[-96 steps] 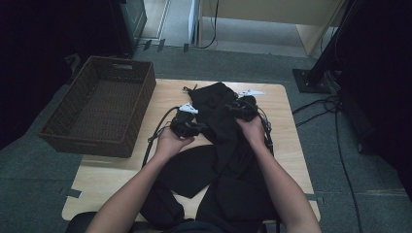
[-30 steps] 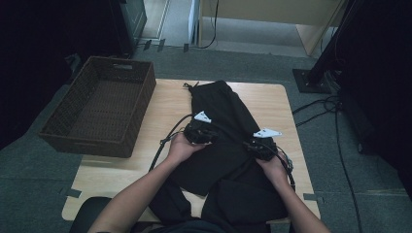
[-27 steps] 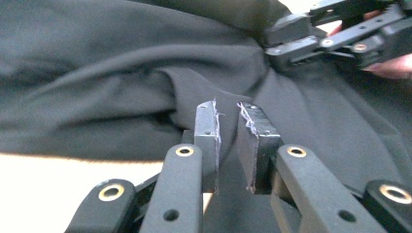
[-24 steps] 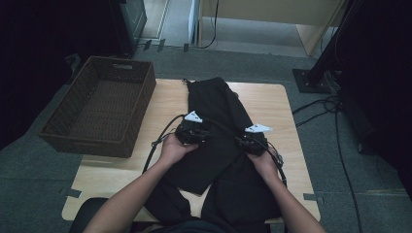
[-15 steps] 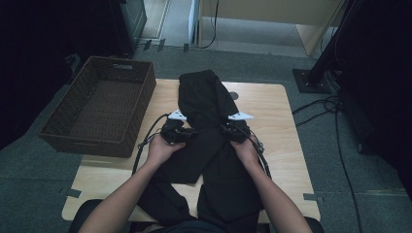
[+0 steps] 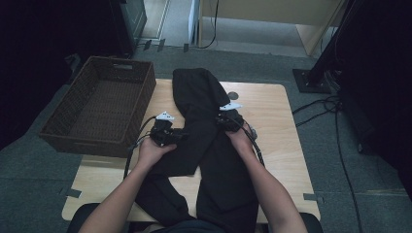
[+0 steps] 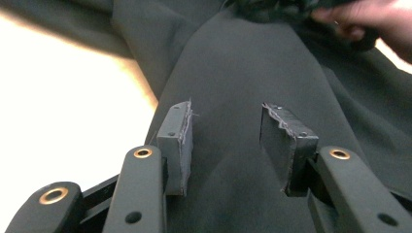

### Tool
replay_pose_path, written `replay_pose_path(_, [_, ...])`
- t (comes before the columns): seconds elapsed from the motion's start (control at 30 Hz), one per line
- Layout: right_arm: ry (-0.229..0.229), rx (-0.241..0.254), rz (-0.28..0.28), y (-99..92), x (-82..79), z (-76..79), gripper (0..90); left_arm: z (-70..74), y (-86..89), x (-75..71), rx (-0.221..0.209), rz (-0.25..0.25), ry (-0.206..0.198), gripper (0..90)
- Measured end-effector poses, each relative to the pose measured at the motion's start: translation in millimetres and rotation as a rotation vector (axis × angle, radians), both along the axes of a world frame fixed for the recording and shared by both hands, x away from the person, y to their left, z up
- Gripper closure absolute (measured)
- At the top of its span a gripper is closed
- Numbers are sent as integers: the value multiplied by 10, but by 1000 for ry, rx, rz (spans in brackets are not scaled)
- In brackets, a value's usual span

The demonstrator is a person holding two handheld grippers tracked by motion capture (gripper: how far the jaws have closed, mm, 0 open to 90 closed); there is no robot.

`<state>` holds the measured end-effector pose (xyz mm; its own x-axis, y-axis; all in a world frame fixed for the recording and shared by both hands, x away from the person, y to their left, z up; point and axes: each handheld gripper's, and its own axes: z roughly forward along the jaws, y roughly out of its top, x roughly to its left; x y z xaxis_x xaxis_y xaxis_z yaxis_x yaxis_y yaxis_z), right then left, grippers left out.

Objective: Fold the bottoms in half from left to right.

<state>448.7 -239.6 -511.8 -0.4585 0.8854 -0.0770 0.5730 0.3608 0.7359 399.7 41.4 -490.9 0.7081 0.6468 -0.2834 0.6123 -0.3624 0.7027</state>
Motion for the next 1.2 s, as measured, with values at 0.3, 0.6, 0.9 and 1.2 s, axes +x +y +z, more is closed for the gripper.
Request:
replay_pose_path(0.3, [58, 178, -25, -381, -242, 100, 642, 15, 82, -240, 18, -37, 4, 500])
replay_pose_path(0.6, [61, 177, 132, -264, -979, 65, 594, 34, 129, -482, 16, -49, 42, 456])
replay_pose_path(0.9, [69, 108, 213, -112, -1372, -50, 579, -143, 84, -475, 74, -38, 58, 477])
replay_pose_path(1.2, [29, 104, 199, 83, -1156, -84, 583, -181, -49, -182, 53, 21, 15, 504])
